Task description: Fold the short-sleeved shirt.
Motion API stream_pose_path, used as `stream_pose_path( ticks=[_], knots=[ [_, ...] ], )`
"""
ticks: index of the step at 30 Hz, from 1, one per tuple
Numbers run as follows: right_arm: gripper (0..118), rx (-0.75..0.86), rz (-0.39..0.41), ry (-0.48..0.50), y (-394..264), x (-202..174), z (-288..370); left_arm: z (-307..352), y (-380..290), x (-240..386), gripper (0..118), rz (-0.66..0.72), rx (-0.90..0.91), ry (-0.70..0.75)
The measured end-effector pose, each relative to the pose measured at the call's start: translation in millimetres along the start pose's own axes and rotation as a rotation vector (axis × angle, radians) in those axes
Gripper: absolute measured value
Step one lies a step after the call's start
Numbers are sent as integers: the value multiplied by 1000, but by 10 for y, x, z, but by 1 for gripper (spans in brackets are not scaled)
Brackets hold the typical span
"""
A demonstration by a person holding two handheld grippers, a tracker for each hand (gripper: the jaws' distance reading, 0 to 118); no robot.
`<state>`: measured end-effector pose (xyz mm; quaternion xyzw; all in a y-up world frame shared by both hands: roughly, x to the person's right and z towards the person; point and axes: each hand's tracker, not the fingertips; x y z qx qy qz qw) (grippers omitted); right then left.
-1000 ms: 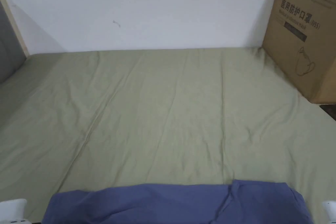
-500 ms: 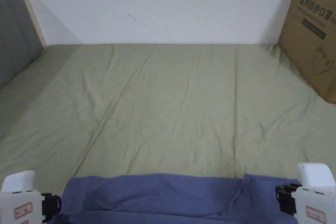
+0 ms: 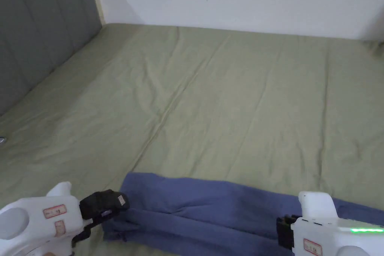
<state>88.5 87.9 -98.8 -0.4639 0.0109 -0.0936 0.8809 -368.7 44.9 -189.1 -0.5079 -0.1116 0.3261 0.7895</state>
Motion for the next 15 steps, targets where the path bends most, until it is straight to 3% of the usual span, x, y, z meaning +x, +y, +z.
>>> stream_pose_path(
  ticks=[3, 7, 8, 11, 13, 15],
  knots=[
    [2, -28, 2, 3, -16, 7, -67, -204, -65, -100, 117, 87, -78, -49],
    [2, -49, 9, 0, -41, 11, -92, -240, -68, -130, 116, 119, -28, -100],
    [2, -53, 10, -3, -51, 24, -104, -236, -53, -137, 109, 116, -36, -127],
    [2, -66, 2, -9, -79, 92, -138, -222, -41, -43, 17, 61, -34, 15],
    [2, -76, -26, -11, -109, 125, -150, -363, -91, -58, 16, 126, -99, -70],
    [2, -82, -59, -4, -140, 207, -151, -435, -32, -78, 16, 73, -87, -50]
  ],
)
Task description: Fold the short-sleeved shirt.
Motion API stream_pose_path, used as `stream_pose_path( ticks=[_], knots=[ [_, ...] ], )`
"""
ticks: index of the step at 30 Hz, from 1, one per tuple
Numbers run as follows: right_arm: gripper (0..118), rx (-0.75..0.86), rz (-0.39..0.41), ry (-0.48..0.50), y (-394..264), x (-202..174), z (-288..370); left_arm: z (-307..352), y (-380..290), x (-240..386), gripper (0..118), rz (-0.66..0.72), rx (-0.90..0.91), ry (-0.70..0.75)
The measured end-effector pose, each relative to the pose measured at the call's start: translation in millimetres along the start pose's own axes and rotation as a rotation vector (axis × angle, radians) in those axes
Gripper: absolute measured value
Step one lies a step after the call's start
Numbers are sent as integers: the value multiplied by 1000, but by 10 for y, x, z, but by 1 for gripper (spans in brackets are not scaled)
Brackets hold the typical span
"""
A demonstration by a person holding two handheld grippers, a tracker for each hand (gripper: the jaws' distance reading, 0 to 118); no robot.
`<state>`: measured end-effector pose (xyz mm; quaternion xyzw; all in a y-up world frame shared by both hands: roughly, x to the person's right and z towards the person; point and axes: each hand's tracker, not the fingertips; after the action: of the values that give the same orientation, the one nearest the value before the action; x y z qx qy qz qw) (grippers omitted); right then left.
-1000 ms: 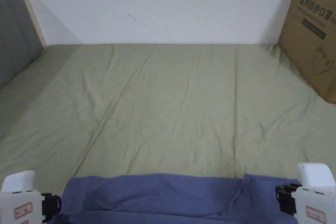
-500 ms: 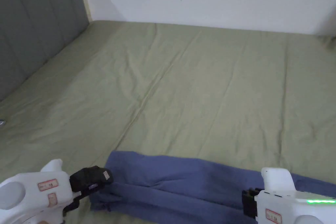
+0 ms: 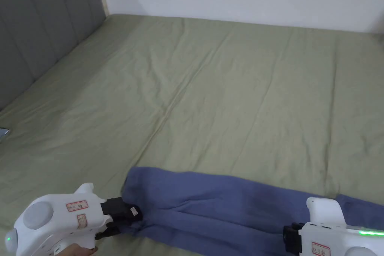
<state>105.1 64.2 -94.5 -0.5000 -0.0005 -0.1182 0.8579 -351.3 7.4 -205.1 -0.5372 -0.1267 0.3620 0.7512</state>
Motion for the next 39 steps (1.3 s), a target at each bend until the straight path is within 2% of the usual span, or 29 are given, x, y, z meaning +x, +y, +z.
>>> stream_pose_path(
  ticks=[1, 4, 6, 11, 17, 19, 21, 22, 23, 25, 26, 27, 31, 32, 33, 34, 35, 36, 37, 39],
  knots=[
    [2, 0, -15, -6, -16, 47, 12, 19, 29, 39, 15, -54, 0, 27],
    [2, 2, -35, -11, -61, 142, 89, 196, 31, 296, 15, -64, 20, 54],
    [2, 9, -49, -21, -77, 241, 146, 321, 63, 518, 15, -119, 75, 82],
    [2, 45, -126, -32, -133, 498, 312, 393, -125, 1562, 15, -438, 101, 102],
    [2, 68, -215, -53, -288, 780, 505, -317, -866, 2663, 16, -849, -72, 15],
    [2, 66, -254, -59, -347, 936, 536, -675, -1253, 2846, 15, -990, -154, 34],
    [2, 64, -292, -67, -416, 1052, 567, -986, -1568, 2883, 16, -1064, -238, 49],
    [2, 63, -308, -73, -447, 1120, 584, -1113, -1684, 2852, 19, -1082, -283, 33],
    [2, 64, -321, -80, -479, 1164, 601, -1209, -1758, 2802, 30, -1077, -313, 10],
    [2, 62, -343, -92, -546, 1260, 633, -1391, -1853, 2679, 76, -1019, -366, 26],
    [2, 59, -353, -96, -562, 1298, 645, -1436, -1863, 2627, 95, -991, -385, 44],
    [2, 58, -362, -101, -587, 1331, 661, -1448, -1849, 2569, 104, -969, -393, 44],
    [2, 60, -380, -114, -616, 1399, 699, -1213, -1610, 2523, 104, -848, -344, -26],
    [2, 62, -380, -116, -613, 1392, 701, -1142, -1528, 2520, 103, -804, -335, -63],
    [2, 63, -377, -118, -610, 1385, 704, -1061, -1431, 2497, 98, -755, -339, -122],
    [2, 64, -371, -119, -589, 1372, 702, -982, -1329, 2456, 86, -699, -341, -184],
    [2, 66, -363, -123, -583, 1347, 703, -925, -1246, 2415, 65, -649, -333, -235],
    [2, 67, -354, -125, -577, 1323, 700, -845, -1193, 2427, 27, -604, -306, -256],
    [2, 65, -345, -124, -570, 1300, 692, -842, -1125, 2369, 5, -563, -275, -235],
    [2, 65, -337, -113, -552, 1279, 666, -914, -1040, 2258, 4, -547, -216, -118]
  ],
)
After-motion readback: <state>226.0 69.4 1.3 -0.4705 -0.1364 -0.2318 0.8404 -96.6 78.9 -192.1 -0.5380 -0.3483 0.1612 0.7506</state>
